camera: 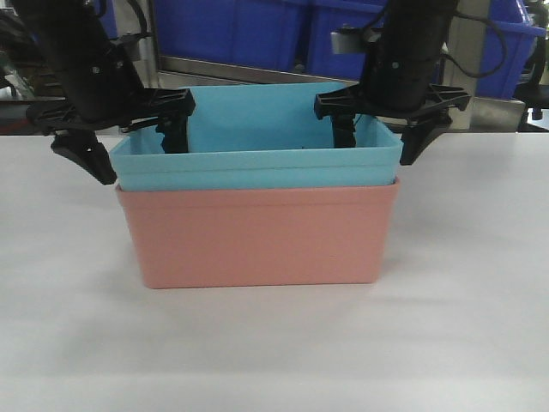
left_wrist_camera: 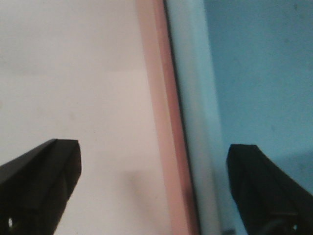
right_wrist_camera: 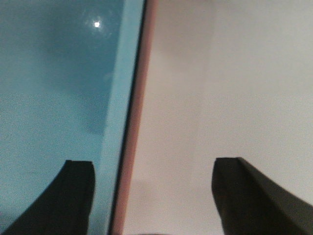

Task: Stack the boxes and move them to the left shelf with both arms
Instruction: 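Lower both grippers onto opposite walls of the stacked bins, then close both grippers on the bin walls and lift the stack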

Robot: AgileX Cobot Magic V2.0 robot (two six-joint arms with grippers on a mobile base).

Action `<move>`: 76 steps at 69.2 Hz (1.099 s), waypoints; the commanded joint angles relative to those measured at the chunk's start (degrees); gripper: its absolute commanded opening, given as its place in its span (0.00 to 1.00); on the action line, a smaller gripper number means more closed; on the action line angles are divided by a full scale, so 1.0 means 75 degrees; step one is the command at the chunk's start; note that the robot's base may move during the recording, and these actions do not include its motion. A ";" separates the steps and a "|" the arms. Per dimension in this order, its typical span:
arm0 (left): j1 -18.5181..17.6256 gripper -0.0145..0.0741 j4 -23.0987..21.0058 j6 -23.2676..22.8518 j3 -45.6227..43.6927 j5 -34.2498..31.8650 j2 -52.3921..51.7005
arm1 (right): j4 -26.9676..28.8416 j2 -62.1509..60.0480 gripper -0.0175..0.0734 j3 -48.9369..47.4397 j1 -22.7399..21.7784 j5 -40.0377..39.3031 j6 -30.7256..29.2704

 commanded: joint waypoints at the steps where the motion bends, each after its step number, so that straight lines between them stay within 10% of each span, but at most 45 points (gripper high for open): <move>1: -0.0044 0.62 -0.0206 -0.0071 -0.0221 -0.0202 -0.0295 | 0.0000 -0.0440 0.65 -0.0245 -0.0020 -0.0348 -0.0077; 20: -0.0044 0.14 -0.0355 -0.0071 -0.0221 -0.0202 -0.0249 | 0.0229 -0.0434 0.24 -0.0245 -0.0020 -0.0548 -0.0077; 76: -0.0044 0.16 -0.0355 -0.0071 -0.0389 0.0025 -0.0973 | 0.0280 -0.1264 0.25 -0.0258 -0.0020 -0.0651 -0.0077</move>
